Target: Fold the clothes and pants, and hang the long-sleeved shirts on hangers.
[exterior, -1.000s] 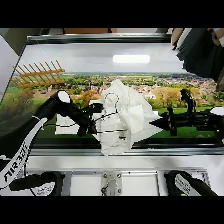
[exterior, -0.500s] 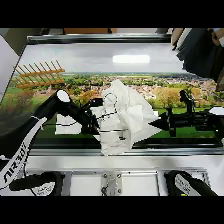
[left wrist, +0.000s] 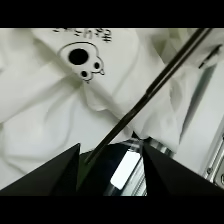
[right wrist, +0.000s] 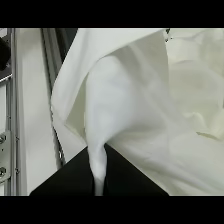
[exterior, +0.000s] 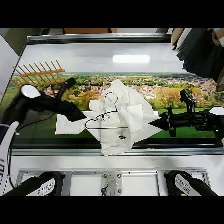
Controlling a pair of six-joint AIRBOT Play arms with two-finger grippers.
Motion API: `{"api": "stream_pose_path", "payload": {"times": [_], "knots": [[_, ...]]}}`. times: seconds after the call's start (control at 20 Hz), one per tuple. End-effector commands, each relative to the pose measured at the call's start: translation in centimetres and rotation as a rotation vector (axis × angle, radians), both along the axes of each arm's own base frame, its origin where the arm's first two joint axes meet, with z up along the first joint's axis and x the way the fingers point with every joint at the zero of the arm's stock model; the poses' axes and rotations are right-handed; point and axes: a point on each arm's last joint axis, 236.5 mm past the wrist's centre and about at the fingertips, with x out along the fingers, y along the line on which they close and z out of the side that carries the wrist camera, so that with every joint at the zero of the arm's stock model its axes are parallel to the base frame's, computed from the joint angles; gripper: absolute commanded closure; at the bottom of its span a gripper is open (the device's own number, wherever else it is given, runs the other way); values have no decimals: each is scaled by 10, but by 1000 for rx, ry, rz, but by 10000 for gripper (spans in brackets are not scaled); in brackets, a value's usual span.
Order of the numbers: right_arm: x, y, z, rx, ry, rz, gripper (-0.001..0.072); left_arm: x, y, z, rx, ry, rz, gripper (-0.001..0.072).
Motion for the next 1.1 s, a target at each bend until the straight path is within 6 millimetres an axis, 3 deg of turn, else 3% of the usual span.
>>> {"api": "stream_pose_path", "payload": {"times": [0.0, 0.15, 0.35, 0.5, 0.65, 0.8, 0.85, 0.9, 1.0, 1.05], "knots": [[8, 5, 22, 67, -46, -32, 705, 14, 36, 43, -16, -62, 246, 313], [30, 0, 43, 59, -91, -150, 705, 8, 48, 70, -16, -125, 318, 314], [49, -9, 79, 14, -196, -257, 705, -9, 58, 62, 116, -62, 441, 313], [52, -11, 100, 3, -250, -278, 705, -30, 20, 35, 82, 1, 418, 310], [52, -11, 104, 7, -243, -285, 705, -69, -28, -15, 86, 112, 366, 309], [52, -11, 103, 7, -242, -285, 705, -106, -72, -50, 88, 197, 350, 292], [52, -11, 103, 7, -242, -285, 705, -118, -86, -60, 93, 223, 341, 73], [52, -11, 103, 9, -234, -288, 705, -127, -101, -68, 93, 248, 347, -13], [52, -11, 103, 13, -224, -292, 705, -136, -121, -83, 115, 243, 303, -13], [52, -11, 103, 15, -218, -294, 705, -139, -128, -91, 131, 268, 305, 22]]}}
